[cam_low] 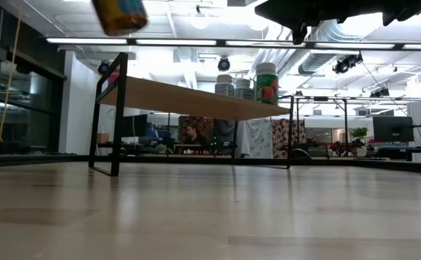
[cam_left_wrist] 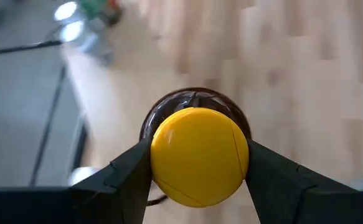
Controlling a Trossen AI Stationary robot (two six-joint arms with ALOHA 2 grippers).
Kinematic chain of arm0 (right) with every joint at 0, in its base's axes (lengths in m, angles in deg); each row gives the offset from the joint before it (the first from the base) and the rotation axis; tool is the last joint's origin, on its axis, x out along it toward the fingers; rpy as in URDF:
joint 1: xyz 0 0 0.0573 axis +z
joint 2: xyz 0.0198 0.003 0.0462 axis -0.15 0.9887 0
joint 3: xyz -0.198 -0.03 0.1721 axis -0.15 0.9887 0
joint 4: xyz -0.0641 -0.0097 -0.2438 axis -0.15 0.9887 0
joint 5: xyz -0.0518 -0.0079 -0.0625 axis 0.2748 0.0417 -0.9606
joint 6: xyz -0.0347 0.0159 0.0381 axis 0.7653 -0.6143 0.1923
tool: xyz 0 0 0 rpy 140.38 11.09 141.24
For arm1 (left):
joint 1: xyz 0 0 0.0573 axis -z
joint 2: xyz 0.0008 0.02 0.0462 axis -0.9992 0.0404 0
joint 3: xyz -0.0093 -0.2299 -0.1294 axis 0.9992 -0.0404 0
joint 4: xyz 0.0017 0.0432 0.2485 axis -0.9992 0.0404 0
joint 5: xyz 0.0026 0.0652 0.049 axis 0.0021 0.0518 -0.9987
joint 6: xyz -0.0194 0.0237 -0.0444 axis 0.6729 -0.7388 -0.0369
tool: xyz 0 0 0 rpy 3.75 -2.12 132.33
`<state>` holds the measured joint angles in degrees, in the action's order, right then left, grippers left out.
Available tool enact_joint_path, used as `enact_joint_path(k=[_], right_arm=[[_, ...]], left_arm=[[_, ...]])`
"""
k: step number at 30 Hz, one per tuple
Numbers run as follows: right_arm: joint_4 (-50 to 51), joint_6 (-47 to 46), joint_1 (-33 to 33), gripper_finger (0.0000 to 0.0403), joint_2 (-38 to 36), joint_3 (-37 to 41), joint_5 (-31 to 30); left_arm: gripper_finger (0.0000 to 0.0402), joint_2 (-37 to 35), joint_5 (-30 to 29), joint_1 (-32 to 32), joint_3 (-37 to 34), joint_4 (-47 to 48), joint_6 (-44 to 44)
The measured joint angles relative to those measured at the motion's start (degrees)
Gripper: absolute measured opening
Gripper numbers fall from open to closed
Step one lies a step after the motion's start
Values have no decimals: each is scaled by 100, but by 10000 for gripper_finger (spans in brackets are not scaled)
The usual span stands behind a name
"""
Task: Pick and place medicine bottles onto shelf by color
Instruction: Put the yellow medicine bottle on the shelf
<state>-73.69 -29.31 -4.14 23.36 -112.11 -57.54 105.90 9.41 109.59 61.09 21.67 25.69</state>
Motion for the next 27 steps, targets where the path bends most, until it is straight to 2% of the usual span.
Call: enact_joint_path(k=[6,12,16,27], right_arm=[[0,1,0,0,0,0,-4],[5,27,0,0,0,0,-63],[52,30,0,0,0,0,-63],[146,1,0,0,0,0,-68]], left_arm=[[207,89,581,-1760,2,-252,-995],[210,387,1812,-2960,-2,-385,-1426],[211,571,2263,-3236,-2,-342,-1510],[213,664,2321,-3500,-2,-28,-1506]])
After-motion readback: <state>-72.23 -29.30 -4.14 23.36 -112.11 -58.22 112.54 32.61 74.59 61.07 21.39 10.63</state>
